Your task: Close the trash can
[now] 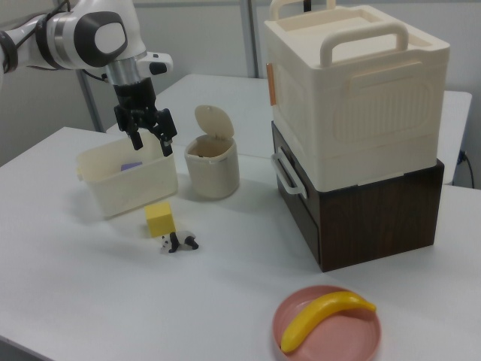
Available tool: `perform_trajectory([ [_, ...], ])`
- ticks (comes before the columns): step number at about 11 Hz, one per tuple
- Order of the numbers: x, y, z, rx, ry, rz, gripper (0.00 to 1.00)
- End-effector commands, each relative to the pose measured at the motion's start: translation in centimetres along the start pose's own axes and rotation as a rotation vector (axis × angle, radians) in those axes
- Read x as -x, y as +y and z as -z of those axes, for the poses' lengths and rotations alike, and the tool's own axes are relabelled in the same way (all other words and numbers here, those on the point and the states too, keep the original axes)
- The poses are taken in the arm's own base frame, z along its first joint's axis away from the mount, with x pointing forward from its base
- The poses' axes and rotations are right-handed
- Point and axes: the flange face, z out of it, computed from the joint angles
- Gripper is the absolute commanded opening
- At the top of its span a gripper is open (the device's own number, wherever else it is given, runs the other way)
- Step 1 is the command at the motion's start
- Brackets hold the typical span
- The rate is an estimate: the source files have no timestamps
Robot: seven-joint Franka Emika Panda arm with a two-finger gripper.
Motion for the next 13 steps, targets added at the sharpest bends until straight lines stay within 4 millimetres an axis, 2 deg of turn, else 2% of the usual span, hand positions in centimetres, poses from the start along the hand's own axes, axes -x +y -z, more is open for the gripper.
perform_trajectory([
  [1,0.9,0.2,0.2,-0.001,-0.009,0.015,1.0],
  [6,0.8,0.4,0.4,-0.027,-0.004,0.005,1.0],
  [7,0.7,0.5,0.5,-0.039,-0.002,0.002,0.97],
  [8,0.6,0.6,0.4,-0.042,-0.002,0.0,0.91],
  [9,0.6,0.5,0.3,-0.041,-0.002,0.001,0.9],
  [10,0.4,0.4,0.3,-0.043,0.012,0.003,0.79],
  [11,0.1,0.4,0.1,-0.044,0.02,0.004,0.64],
  [13,-0.6,0.2,0.1,-0.061,0.061,0.03,0.22],
])
